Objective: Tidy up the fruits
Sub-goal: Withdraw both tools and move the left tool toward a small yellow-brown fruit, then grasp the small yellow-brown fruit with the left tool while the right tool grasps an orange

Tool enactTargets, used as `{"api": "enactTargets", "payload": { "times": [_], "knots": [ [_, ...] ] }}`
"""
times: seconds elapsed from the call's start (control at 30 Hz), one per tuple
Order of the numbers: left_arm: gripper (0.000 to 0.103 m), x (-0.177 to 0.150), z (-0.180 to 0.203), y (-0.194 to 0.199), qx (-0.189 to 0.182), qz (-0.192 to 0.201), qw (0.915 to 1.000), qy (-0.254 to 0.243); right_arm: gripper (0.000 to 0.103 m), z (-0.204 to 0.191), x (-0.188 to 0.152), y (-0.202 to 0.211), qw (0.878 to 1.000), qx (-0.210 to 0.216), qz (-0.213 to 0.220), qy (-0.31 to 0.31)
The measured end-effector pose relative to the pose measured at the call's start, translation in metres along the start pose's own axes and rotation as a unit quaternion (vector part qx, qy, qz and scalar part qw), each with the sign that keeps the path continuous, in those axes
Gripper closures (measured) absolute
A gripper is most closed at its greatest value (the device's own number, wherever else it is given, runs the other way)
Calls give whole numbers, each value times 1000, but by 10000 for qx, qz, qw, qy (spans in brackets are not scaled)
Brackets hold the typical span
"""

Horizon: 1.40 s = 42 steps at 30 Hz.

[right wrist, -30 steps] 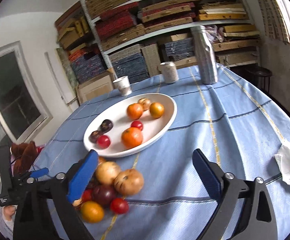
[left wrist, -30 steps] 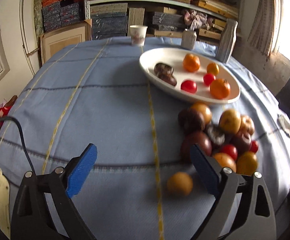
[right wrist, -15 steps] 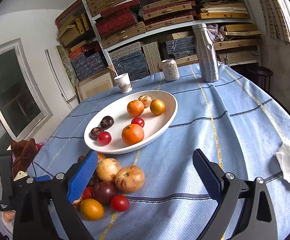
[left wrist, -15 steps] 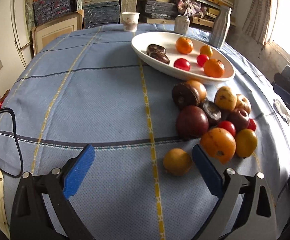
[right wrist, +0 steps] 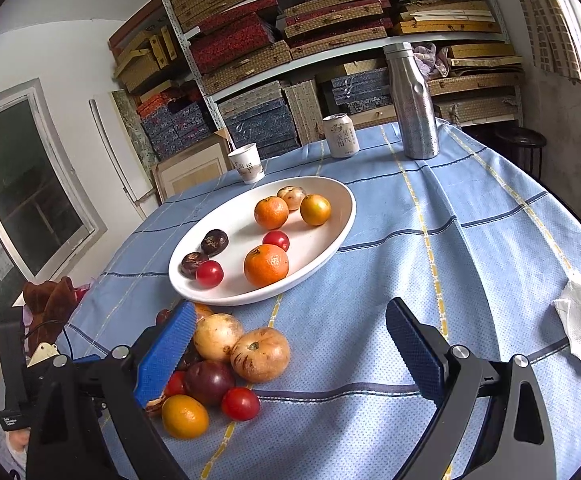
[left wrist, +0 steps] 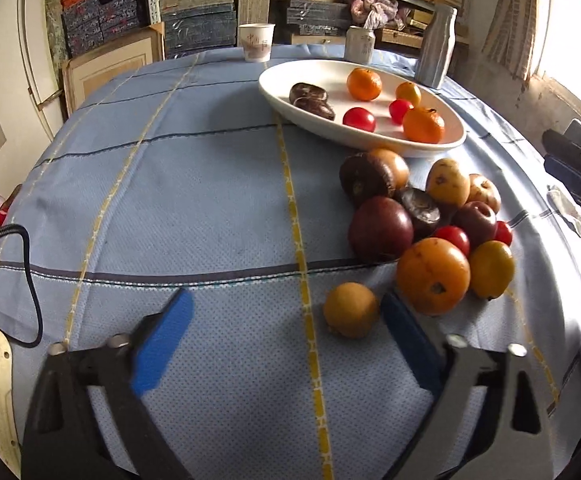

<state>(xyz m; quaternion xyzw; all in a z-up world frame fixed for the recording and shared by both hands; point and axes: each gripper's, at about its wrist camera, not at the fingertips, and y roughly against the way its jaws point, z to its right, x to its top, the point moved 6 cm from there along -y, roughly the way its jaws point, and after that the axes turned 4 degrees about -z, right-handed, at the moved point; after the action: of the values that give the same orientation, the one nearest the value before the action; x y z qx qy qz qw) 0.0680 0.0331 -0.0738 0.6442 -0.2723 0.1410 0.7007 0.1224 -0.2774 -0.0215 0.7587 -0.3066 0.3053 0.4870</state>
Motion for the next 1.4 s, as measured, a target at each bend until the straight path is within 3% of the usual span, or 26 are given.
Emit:
{"api": "enactTargets", "payload": {
  "times": [0.13,0.4,0.53,0.8,0.9,0.97,1.13,1.4],
  "knots": [
    [52,-1,8,-6,-183,-157,9996,-145,7,0,-1,-1,10000,6,-28,-18],
    [58,-1,17,-8,-299,-180,9990,-296,7,-1,-1,-1,10000,22,-49,-1],
    [74,-1,16,-7,-292,-171,9991,-262,7,-3,-5,-3,9998,63,-187,71],
    [74,-1,11,-5,-385,-124,9991,-124,8,-25,-27,9,9966,156,-339,738],
    [74,-1,10,-5,-399,-119,9991,-91,26,-35,-38,9,9926,212,-524,1079],
    [74,-1,10,-5,-399,-135,9991,-94,52,-42,-43,9,9901,281,-606,1234],
    [74,-1,11,-6,-395,-152,9990,-119,53,-71,-56,11,9790,467,-663,1870],
    [74,-1,12,-7,-418,-157,9989,-136,54,-97,-74,2,9616,413,-1074,2492]
  ]
}}
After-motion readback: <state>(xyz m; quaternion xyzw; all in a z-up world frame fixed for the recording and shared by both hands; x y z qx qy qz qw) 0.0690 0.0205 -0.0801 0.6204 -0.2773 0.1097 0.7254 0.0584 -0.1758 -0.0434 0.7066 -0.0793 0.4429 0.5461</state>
